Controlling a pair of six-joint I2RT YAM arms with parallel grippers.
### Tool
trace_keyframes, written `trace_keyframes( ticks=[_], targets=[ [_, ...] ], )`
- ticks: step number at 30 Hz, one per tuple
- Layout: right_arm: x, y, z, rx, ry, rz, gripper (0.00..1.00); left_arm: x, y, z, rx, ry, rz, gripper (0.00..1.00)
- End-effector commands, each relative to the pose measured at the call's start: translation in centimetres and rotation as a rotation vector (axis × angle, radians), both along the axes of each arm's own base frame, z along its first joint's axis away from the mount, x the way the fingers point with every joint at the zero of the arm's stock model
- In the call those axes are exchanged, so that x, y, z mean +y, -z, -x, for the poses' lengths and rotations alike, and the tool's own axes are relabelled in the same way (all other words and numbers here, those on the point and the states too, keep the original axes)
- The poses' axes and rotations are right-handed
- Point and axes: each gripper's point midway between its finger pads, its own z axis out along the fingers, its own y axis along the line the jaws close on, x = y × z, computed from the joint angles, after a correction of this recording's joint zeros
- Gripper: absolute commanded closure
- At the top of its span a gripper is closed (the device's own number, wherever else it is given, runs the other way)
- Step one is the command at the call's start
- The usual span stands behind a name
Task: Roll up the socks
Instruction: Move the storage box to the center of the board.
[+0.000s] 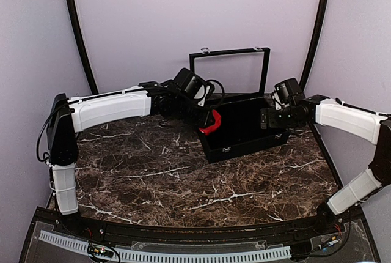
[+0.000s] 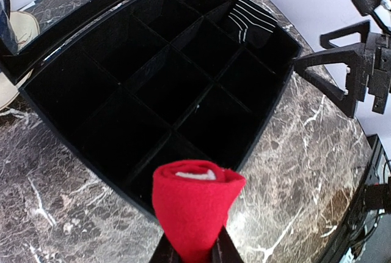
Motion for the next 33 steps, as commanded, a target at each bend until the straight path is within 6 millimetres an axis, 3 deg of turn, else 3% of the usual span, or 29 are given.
trace_keyframes(
  ticks=[1, 7, 14, 19, 22, 33],
  targets=[
    [-3.2, 0.2, -1.9, -0.049, 0.114, 0.086, 0.00, -0.1, -0.7, -1.5, 0.017, -0.080, -0.011, 1.00],
    [-5.7, 2.5, -2.7, -0.004, 0.166, 0.104, 0.00, -0.9, 0.3, -3.0, 0.031, -0.137, -0.021, 1.00],
    [-7.1, 4.2, -3.6, 0.034, 0.186, 0.081, 0.00, -1.5, 1.2, -4.3, 0.039, -0.172, -0.044, 1.00],
    [-7.2, 4.6, -4.1, 0.043, 0.183, 0.070, 0.00, -1.0, 2.5, -5.0, 0.071, -0.229, -0.068, 1.00],
    [-7.0, 5.8, -4.3, 0.081, 0.174, 0.064, 0.00, -0.5, 3.1, -5.0, 0.100, -0.268, -0.086, 1.00],
    [-5.3, 7.4, -3.9, 0.143, 0.121, -0.013, 0.00, 0.2, 5.2, -3.2, 0.229, -0.328, -0.109, 1.00]
  ],
)
